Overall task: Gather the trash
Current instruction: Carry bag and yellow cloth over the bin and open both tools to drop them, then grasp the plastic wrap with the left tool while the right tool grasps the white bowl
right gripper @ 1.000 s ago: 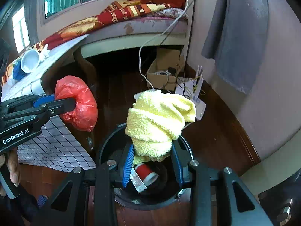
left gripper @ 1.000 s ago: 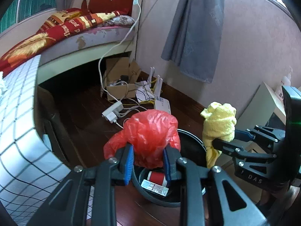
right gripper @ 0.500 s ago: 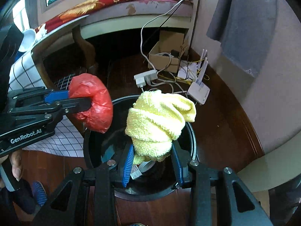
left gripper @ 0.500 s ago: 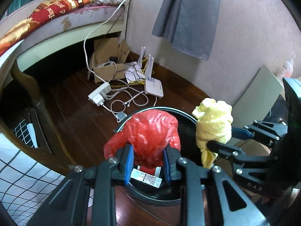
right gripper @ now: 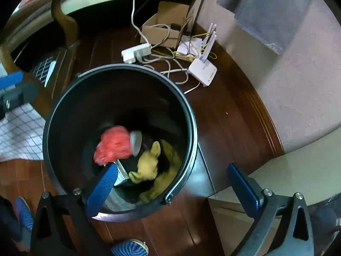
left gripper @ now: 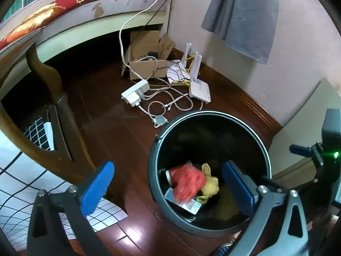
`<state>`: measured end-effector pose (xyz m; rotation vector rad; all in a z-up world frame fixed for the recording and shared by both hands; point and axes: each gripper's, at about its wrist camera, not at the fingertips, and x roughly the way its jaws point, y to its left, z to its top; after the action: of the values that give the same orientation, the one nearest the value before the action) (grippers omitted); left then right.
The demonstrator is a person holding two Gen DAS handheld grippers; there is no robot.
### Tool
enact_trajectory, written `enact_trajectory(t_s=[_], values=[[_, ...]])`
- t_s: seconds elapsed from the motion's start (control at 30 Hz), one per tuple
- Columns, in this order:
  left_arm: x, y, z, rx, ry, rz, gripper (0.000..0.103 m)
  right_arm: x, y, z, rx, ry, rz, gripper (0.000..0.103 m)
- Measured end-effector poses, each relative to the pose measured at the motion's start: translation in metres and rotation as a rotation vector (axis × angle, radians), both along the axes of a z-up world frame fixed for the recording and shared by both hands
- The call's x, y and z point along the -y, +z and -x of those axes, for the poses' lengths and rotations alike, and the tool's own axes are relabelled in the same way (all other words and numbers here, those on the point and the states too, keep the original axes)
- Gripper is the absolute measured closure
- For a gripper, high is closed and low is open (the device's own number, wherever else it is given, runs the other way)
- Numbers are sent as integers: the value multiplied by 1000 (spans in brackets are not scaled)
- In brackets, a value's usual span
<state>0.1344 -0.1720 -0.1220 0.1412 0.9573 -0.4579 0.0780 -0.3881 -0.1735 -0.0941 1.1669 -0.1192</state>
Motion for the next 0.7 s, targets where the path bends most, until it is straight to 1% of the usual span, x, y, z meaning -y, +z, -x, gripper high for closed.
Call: enact_trajectory(t_s=[0.17, 0.43, 0.53, 0.7], values=[[2, 5, 5, 24, -6, -14, 1, -3, 11, -1, 31, -5, -25, 0], [-8, 26, 13, 66, 9, -10, 1, -19, 27, -5, 72, 27, -22, 0], [-16, 38, 18, 89, 23, -7, 1, -27, 39, -7, 97, 37, -26, 0], [-37, 61, 23, 134, 63, 12, 1, -45, 68, -11, 171, 59, -46, 0]])
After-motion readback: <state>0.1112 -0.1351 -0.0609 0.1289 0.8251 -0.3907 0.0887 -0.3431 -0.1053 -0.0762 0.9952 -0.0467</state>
